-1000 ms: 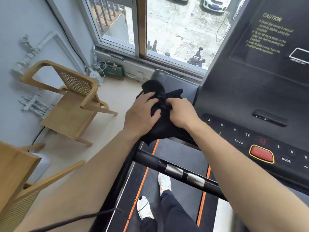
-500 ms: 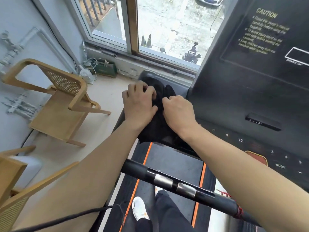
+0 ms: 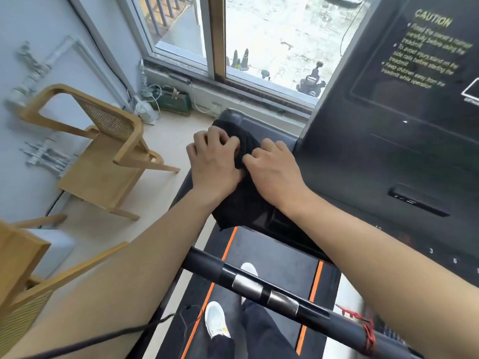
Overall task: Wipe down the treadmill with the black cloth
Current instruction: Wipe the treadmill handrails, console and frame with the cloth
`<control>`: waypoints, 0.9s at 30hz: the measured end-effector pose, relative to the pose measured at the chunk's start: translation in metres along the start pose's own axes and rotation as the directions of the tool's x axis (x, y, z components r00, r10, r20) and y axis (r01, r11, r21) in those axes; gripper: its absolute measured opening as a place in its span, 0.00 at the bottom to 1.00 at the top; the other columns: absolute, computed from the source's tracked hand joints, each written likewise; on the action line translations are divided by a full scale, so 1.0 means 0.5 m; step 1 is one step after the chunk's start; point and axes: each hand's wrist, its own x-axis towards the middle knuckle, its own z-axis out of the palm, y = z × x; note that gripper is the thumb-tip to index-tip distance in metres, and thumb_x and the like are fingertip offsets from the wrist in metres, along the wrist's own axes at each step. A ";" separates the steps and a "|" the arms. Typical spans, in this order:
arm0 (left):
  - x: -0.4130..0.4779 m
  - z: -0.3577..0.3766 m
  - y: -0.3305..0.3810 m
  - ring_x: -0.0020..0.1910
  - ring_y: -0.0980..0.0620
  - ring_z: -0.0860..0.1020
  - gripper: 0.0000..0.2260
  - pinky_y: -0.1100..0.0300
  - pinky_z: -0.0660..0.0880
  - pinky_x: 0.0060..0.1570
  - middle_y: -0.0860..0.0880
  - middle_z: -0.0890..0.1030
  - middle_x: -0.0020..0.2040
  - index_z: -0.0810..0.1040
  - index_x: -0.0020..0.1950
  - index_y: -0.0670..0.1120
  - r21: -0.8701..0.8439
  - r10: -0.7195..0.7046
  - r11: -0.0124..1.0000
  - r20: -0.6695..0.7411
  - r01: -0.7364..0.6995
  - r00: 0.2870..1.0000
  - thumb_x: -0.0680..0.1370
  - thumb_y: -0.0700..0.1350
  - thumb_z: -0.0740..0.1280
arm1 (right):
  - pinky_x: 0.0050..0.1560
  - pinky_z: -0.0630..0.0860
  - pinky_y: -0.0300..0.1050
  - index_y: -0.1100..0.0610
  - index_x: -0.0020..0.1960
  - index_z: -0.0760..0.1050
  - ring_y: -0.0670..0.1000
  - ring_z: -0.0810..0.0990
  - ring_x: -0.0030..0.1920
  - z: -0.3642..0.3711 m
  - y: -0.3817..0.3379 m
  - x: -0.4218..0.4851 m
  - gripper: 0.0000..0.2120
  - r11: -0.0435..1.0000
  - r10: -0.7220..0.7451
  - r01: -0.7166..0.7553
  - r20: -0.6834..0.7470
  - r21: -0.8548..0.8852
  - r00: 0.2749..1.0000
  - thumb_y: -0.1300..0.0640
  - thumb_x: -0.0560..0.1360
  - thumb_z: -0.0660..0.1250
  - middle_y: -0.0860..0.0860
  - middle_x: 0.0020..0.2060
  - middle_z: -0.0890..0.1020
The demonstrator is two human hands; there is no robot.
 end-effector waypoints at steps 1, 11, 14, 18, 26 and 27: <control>0.002 0.006 0.008 0.55 0.41 0.68 0.10 0.50 0.63 0.50 0.48 0.72 0.55 0.76 0.47 0.50 0.015 0.014 1.000 -0.028 -0.014 1.000 0.68 0.48 0.70 | 0.37 0.58 0.48 0.58 0.32 0.73 0.57 0.73 0.36 -0.001 0.003 -0.003 0.09 0.998 0.011 -0.013 -0.049 -0.054 0.999 0.66 0.68 0.59 0.53 0.26 0.73; -0.024 -0.007 0.003 0.65 0.41 0.72 0.13 0.44 0.70 0.61 0.45 0.76 0.63 0.82 0.58 0.51 -0.110 0.397 0.916 0.094 -0.387 0.913 0.73 0.45 0.70 | 0.42 0.68 0.49 0.60 0.55 0.76 0.61 0.80 0.51 -0.081 -0.048 -0.042 0.10 0.908 0.367 -0.409 0.303 0.088 0.879 0.60 0.76 0.60 0.59 0.50 0.82; -0.064 -0.025 -0.034 0.62 0.42 0.76 0.19 0.47 0.75 0.61 0.43 0.78 0.64 0.79 0.65 0.43 -0.170 0.319 0.937 0.048 -0.307 0.947 0.74 0.44 0.65 | 0.40 0.71 0.49 0.58 0.50 0.77 0.60 0.79 0.47 -0.095 -0.040 -0.071 0.07 0.811 0.503 -0.528 0.163 0.252 0.849 0.59 0.74 0.62 0.56 0.45 0.81; -0.081 -0.019 -0.001 0.73 0.36 0.66 0.26 0.44 0.61 0.74 0.37 0.67 0.76 0.65 0.76 0.38 0.013 0.181 0.982 0.177 -0.187 0.967 0.82 0.51 0.52 | 0.48 0.67 0.52 0.56 0.59 0.77 0.59 0.75 0.47 -0.059 -0.039 -0.092 0.18 0.823 0.566 -0.563 -0.179 0.072 0.805 0.64 0.71 0.61 0.56 0.51 0.77; 0.071 0.028 0.025 0.81 0.43 0.49 0.27 0.48 0.45 0.79 0.43 0.49 0.83 0.48 0.82 0.46 0.165 0.372 0.888 0.294 -0.430 0.881 0.85 0.56 0.43 | 0.78 0.42 0.61 0.69 0.74 0.65 0.65 0.65 0.74 0.011 -0.015 -0.025 0.29 0.893 0.446 -0.434 0.109 -0.117 0.889 0.55 0.81 0.42 0.68 0.71 0.69; 0.090 0.024 0.021 0.81 0.44 0.50 0.27 0.48 0.45 0.79 0.45 0.50 0.83 0.49 0.83 0.48 0.157 0.396 0.877 0.299 -0.453 0.869 0.85 0.56 0.43 | 0.78 0.40 0.62 0.69 0.74 0.65 0.65 0.65 0.74 0.012 -0.001 -0.014 0.29 0.895 0.437 -0.421 0.106 -0.146 0.893 0.53 0.82 0.43 0.68 0.71 0.69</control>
